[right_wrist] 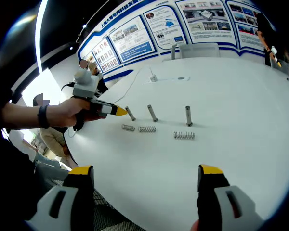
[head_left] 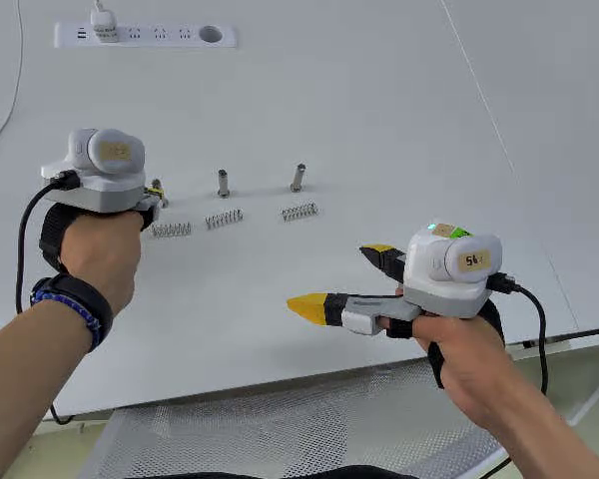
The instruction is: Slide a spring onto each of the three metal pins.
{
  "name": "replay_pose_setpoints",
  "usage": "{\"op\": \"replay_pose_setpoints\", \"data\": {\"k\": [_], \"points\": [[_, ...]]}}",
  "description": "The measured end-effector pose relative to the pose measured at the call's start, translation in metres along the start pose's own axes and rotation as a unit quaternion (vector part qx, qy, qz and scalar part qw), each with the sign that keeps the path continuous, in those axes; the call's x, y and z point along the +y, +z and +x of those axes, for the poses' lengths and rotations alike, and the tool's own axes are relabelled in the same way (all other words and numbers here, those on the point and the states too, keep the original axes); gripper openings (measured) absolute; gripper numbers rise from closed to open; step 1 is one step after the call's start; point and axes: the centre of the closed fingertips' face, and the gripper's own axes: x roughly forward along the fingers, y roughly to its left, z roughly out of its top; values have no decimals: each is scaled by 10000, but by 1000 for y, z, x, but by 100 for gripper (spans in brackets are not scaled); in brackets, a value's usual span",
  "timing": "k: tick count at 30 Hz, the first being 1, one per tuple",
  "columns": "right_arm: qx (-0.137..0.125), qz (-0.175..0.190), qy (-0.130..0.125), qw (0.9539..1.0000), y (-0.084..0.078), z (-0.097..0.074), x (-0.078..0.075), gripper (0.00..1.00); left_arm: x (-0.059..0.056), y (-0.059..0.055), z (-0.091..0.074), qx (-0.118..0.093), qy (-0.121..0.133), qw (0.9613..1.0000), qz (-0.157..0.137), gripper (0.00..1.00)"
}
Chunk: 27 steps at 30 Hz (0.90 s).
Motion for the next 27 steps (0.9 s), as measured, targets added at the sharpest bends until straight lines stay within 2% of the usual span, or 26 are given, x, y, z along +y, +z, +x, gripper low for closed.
{"op": "replay_pose_setpoints", "data": {"k": [12, 27], "points": [[-10, 10, -5, 10000, 0, 0, 0, 90, -4, -8, -1, 98, -53, 9999, -71, 11], [-11, 22, 39, 10000, -1, 1, 3, 90, 0, -29, -13, 257, -93, 9996, 28, 18]]}}
